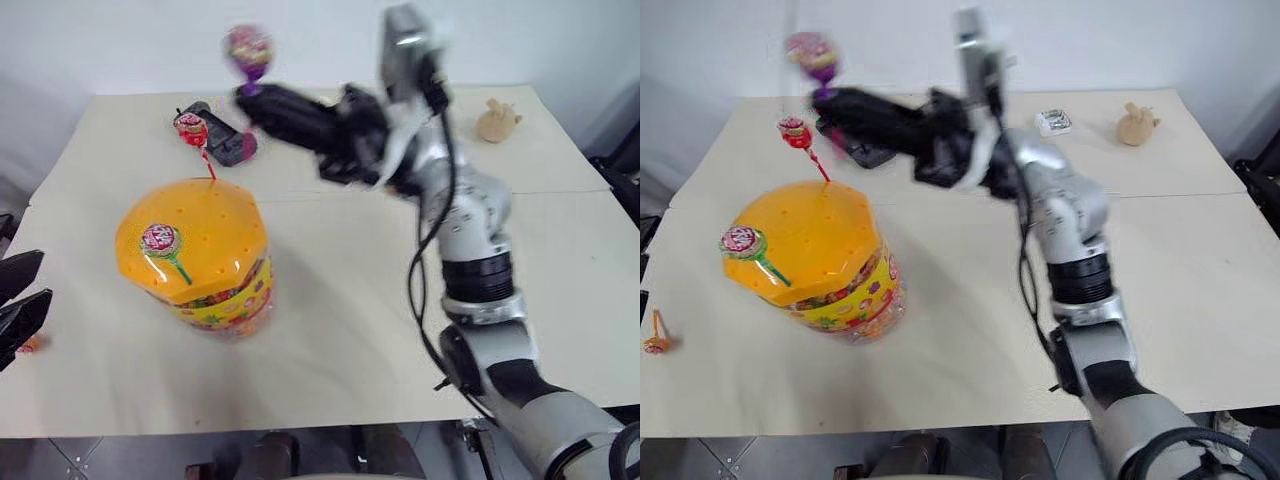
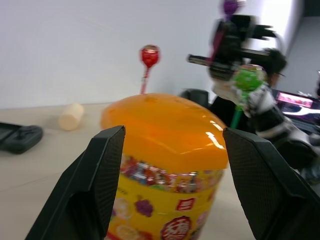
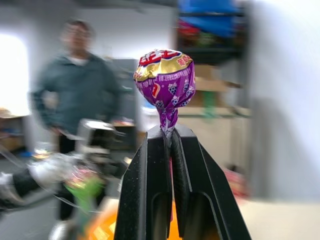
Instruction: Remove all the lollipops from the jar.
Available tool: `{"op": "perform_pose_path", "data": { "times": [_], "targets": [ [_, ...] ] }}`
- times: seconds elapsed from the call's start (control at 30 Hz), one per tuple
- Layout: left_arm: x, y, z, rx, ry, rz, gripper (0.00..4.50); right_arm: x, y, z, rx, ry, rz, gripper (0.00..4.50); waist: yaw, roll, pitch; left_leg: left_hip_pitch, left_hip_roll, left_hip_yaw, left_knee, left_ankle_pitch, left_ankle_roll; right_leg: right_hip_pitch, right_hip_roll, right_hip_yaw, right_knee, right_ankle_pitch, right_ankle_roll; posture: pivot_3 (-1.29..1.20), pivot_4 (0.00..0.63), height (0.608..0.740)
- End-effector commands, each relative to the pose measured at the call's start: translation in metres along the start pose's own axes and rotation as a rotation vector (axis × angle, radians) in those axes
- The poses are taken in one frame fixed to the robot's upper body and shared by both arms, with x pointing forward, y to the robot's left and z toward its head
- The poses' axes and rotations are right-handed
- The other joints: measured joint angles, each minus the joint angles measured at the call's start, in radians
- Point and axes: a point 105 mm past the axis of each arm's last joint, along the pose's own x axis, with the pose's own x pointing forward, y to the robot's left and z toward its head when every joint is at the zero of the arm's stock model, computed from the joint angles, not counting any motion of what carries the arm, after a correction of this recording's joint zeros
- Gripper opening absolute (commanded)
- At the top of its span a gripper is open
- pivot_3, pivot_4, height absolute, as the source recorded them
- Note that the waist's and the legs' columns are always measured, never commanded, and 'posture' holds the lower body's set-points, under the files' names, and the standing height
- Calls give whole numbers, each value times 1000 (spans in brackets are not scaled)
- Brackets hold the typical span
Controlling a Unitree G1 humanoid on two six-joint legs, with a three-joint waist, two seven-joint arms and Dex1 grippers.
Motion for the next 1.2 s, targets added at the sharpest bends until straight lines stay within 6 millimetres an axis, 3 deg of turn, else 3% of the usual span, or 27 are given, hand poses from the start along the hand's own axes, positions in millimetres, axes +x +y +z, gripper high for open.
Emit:
{"op": "perform_pose_path", "data": {
  "times": [0.03,0.13,0.23,0.4,0.47,0.53,0.63,0.7,0.8,0.87,0.93,1.0,1.03,1.1,1.2],
  "targets": [
    [8,-17,9,98,106,-115,3311,-66,-14,-22,-77,302,-150,46,-2,0,0,0,0,0,0,-1,1,0,0,0,0,0,0,0,150,740],
    [8,-26,10,162,205,-171,3311,-144,-20,-52,-100,655,-312,46,-1,1,1,-1,1,1,-1,-4,2,-1,1,-1,-3,0,-1,0,150,740],
    [3,-32,4,177,260,-214,3311,-212,-12,-73,-78,869,-411,46,-10,6,3,-2,1,6,-1,-6,5,-2,1,-1,-4,0,-1,0,150,740],
    [1,-39,-9,119,255,-270,3311,-285,14,-107,-61,1147,-415,46,-15,8,4,-1,4,15,-1,-8,5,-3,2,-1,-5,0,1,0,150,740],
    [3,-41,-14,105,238,-281,3311,-304,20,-117,-70,1246,-402,46,-10,8,4,2,7,19,2,-8,4,-1,0,-3,-5,1,2,0,150,740],
    [4,-42,-15,97,218,-281,3311,-304,23,-117,-23,1203,-412,46,-6,7,4,3,9,20,4,-8,4,0,1,-3,-4,2,3,0,150,740],
    [6,-46,-14,80,189,-274,3311,-302,33,-114,92,1142,-386,706,0,7,4,2,10,20,8,-7,3,1,1,-3,-4,5,2,0,150,740],
    [6,-49,-17,71,186,-267,3311,-287,37,-107,72,1042,-294,1351,2,7,4,2,10,20,10,-8,3,2,1,-4,-4,5,2,0,150,740],
    [7,-49,-17,51,155,-240,3311,-243,35,-84,30,791,-164,2350,1,9,5,2,10,20,10,-8,3,2,2,-3,-4,6,2,0,150,740],
    [7,-48,-18,46,142,-222,3311,-220,33,-73,-8,675,-102,2350,-7,10,6,2,11,20,11,-8,3,2,2,-3,-4,6,2,0,150,740],
    [5,-40,-16,47,100,-162,3311,-181,31,-62,-51,567,10,2350,-12,11,6,2,13,21,11,-9,2,2,4,-3,-4,6,1,0,150,740],
    [0,-25,-10,73,27,-49,3311,-125,31,-49,-86,423,118,2350,-13,12,7,3,17,22,11,-10,0,1,8,-1,-4,7,0,0,150,740],
    [-1,-21,-8,85,1,-11,3311,-110,32,-45,-92,385,139,2350,-10,12,7,3,19,23,11,-11,-2,0,11,-1,-4,7,-1,0,150,740],
    [-10,-7,0,117,-73,105,3311,-69,23,-43,-82,323,94,2350,-5,12,7,2,25,21,12,-12,-7,-1,16,-3,-4,7,-5,0,150,740],
    [-26,8,4,139,-127,249,3311,-27,6,-52,-51,364,-28,2350,-3,12,6,1,27,19,15,-15,-9,-2,18,-6,-2,5,-9,0,150,740]
  ]
}}
